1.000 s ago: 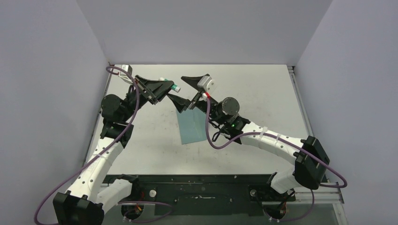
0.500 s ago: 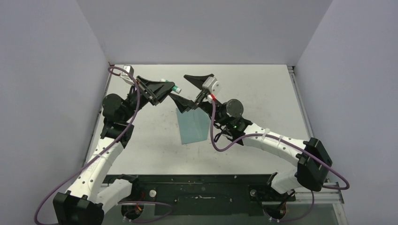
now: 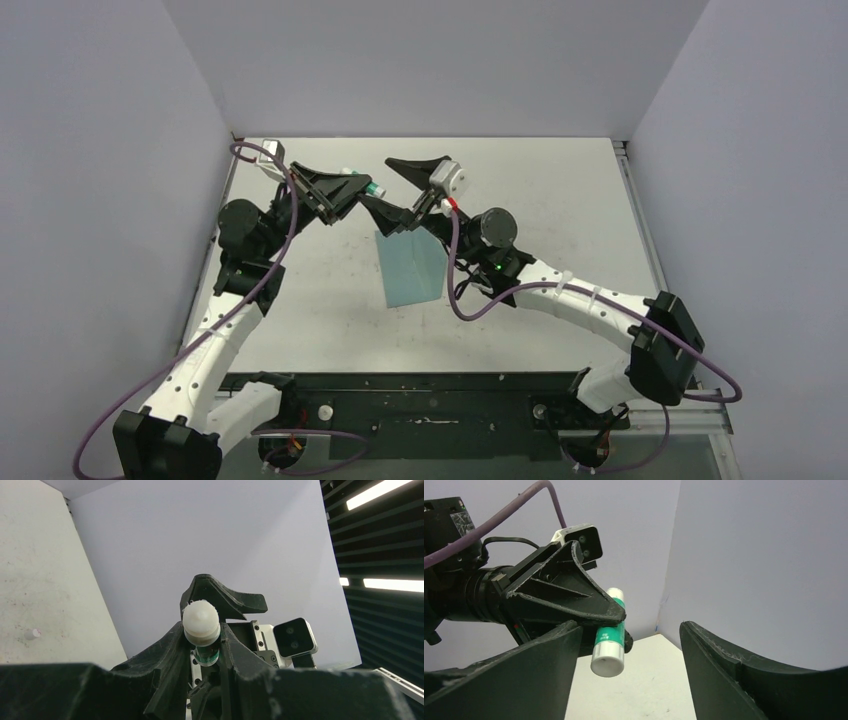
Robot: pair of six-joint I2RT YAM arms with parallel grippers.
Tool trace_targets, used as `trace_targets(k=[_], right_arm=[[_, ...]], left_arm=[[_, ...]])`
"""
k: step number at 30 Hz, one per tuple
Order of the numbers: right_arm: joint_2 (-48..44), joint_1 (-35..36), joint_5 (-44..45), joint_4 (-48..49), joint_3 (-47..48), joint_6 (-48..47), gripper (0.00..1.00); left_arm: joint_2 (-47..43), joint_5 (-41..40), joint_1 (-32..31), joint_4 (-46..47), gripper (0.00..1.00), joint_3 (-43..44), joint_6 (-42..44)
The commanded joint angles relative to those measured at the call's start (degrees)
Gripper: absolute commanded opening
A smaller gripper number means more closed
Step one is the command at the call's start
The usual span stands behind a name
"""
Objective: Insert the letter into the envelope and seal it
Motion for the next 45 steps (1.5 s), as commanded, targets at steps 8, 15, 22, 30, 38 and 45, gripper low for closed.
trace_targets(k=[8,15,22,30,38,45], right_arm=[[2.0,0.1,-3.3,-1.3,3.4,0.5,0.49],[1.3,-0.2,-2.6,-2.0,2.8,0.6,0.48],[0.3,-1.0,-2.7,-1.4,2.0,1.8,0.60],[3.2,-1.3,-5.1,-1.5,5.0,4.0,0.29],[1.5,-2.1,-1.9,-1.3,4.3,7.3,0.05],[-0.4,-6.8,-8.1,-1.4,3.0,14.7,0.05]], left_arm=[[-1.3,1.2,-0.1,2.4,0.00,0.2,-1.5],[-1.4,1.4,-0.1,3.0,0.00,0.0,-1.9],[-1.0,2.1,-0.1,3.5,0.00,0.2,-2.2],[-0.8,3.0,-0.1,4.1,0.00,0.1,-2.8],[-1.5,4.1,2.0,3.3,0.38,-0.2,-1.9],[-2.4,4.2,5.2,4.7,0.85,-2.4,-2.7]])
